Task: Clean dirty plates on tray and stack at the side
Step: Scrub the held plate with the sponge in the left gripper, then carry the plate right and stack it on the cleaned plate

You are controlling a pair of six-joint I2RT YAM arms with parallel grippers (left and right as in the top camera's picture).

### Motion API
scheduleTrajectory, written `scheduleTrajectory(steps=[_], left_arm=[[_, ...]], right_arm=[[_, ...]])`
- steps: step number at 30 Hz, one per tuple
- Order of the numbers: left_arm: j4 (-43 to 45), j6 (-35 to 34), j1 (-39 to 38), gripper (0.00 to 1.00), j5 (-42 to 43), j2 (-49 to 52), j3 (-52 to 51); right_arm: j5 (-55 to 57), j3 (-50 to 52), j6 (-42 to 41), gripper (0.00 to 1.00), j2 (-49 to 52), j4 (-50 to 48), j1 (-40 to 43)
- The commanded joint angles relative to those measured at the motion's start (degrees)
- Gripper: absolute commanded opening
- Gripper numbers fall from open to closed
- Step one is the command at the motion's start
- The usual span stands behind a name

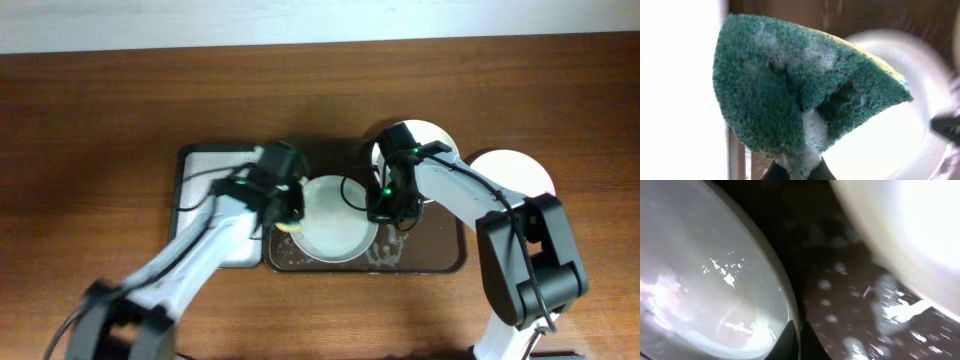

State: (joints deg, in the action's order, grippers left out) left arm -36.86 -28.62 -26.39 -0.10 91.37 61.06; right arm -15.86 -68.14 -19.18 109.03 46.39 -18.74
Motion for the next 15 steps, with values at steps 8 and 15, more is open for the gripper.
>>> scheduleTrajectory(steps=[8, 15], left_arm=[[-4.2, 11.85, 11.8, 0.0, 3.96, -5.9, 0.66], [-4.17, 17.51, 15.37, 0.0, 4.0, -1.81, 0.59]], right_arm=[[21.55, -2.4, 2.89, 0.04, -16.13, 4.0, -0.33], [41.22, -2.4, 4.02, 0.04, -21.46, 4.63, -6.6]])
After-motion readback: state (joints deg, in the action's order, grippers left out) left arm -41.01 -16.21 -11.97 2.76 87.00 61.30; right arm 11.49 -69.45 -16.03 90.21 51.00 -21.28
